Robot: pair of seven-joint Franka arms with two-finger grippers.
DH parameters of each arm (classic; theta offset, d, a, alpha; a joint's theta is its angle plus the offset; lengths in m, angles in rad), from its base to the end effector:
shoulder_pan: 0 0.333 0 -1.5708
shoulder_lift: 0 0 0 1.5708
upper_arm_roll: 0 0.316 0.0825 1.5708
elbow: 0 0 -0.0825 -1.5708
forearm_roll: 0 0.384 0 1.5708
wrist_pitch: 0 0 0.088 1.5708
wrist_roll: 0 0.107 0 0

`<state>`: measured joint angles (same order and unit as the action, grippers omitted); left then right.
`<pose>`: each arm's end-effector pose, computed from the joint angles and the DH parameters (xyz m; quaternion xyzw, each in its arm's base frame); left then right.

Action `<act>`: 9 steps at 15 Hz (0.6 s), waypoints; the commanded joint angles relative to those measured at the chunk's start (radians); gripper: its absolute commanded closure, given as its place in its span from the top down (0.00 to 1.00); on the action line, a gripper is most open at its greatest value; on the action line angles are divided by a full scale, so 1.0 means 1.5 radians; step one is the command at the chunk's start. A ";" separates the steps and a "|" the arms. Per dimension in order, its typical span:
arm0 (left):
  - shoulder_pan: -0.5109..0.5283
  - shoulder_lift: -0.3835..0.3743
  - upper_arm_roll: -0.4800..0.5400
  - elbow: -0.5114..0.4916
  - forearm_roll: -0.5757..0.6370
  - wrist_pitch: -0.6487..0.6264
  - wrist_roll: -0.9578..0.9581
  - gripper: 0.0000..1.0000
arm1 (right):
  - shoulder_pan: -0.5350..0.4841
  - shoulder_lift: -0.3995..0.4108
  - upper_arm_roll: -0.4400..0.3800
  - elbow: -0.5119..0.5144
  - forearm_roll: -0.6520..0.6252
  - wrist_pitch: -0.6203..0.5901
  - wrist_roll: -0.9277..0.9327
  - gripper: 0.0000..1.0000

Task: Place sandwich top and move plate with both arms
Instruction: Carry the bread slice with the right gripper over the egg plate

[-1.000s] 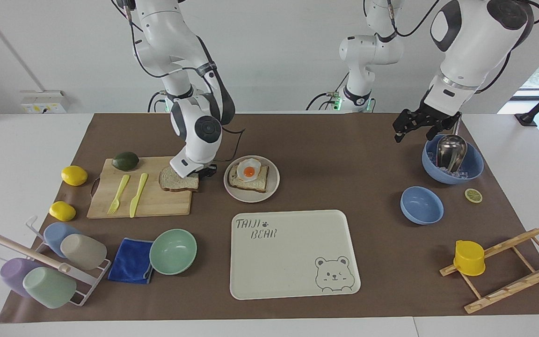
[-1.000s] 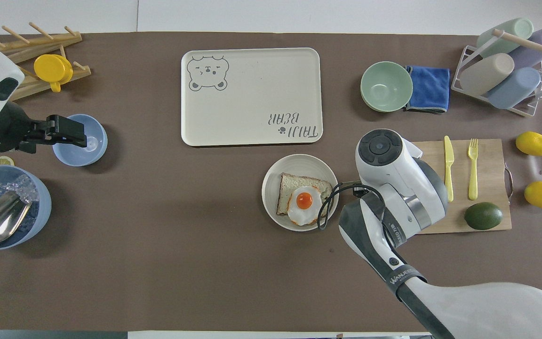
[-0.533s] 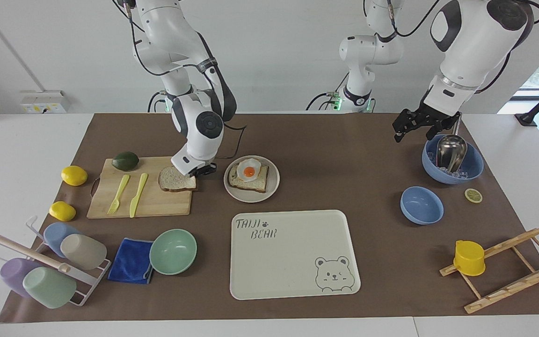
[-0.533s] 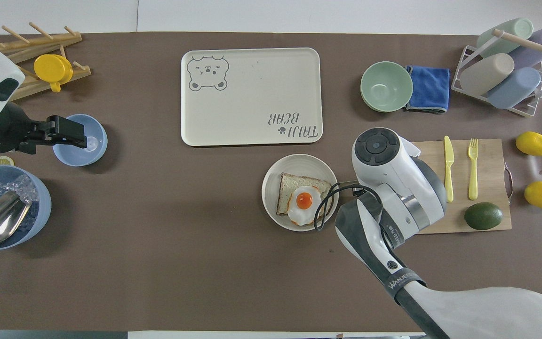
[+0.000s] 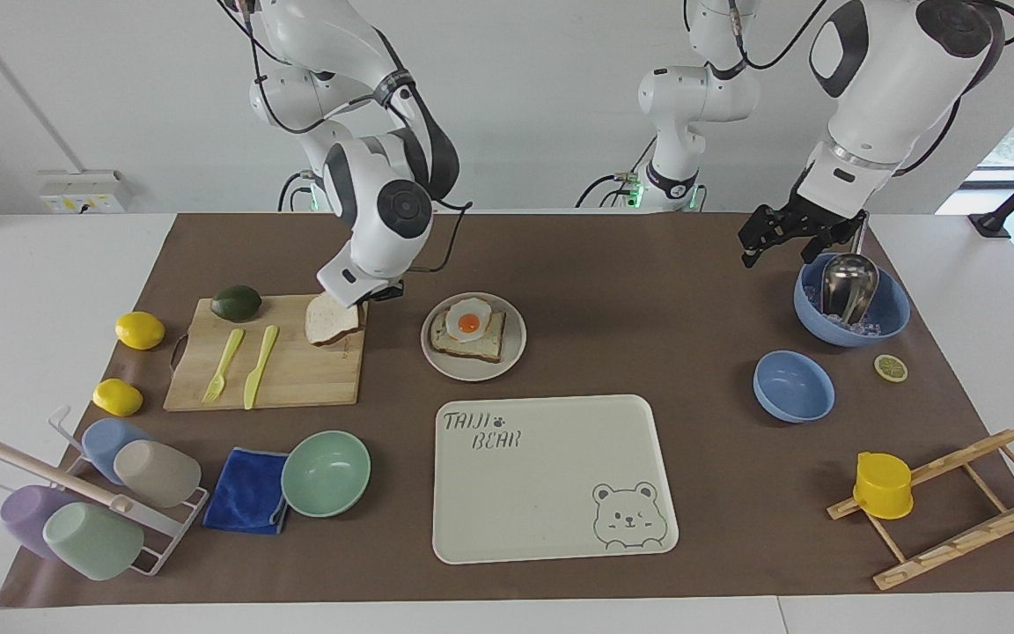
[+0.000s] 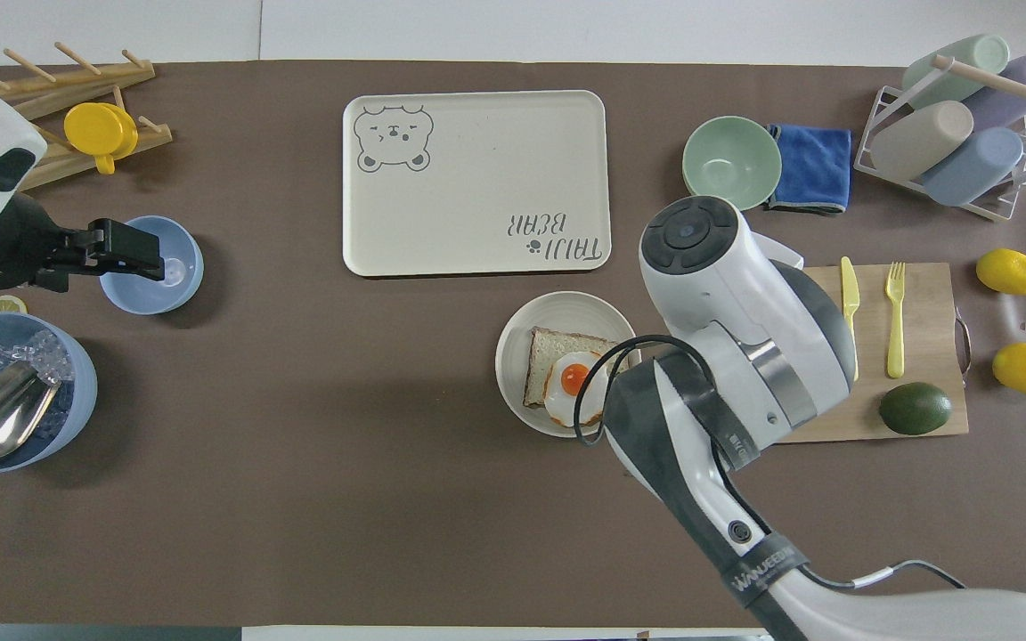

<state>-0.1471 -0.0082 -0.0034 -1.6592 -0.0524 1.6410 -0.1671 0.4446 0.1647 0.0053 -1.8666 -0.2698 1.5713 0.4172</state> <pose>0.5491 -0.0886 0.5934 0.9996 0.0103 -0.0091 0.0250 0.5049 0.2121 0.4030 0.9642 0.0466 -0.1502 0.2133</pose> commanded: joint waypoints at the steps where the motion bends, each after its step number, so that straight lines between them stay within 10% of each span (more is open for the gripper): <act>1: 0.007 -0.010 -0.002 -0.009 0.000 -0.005 0.006 1.00 | 0.049 -0.026 0.005 0.035 -0.033 -0.086 0.002 0.00; 4: 0.013 -0.011 -0.002 -0.012 0.000 -0.004 0.008 1.00 | 0.065 -0.060 0.005 0.105 -0.023 -0.168 0.010 0.00; 9: 0.047 -0.020 -0.001 -0.028 0.000 -0.001 0.013 1.00 | 0.100 -0.040 0.005 0.105 -0.007 -0.084 0.015 0.00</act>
<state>-0.1095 -0.0087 -0.0010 -1.6684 -0.0522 1.6398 -0.1671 0.5596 0.0694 0.0053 -1.7154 -0.2900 1.4197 0.4259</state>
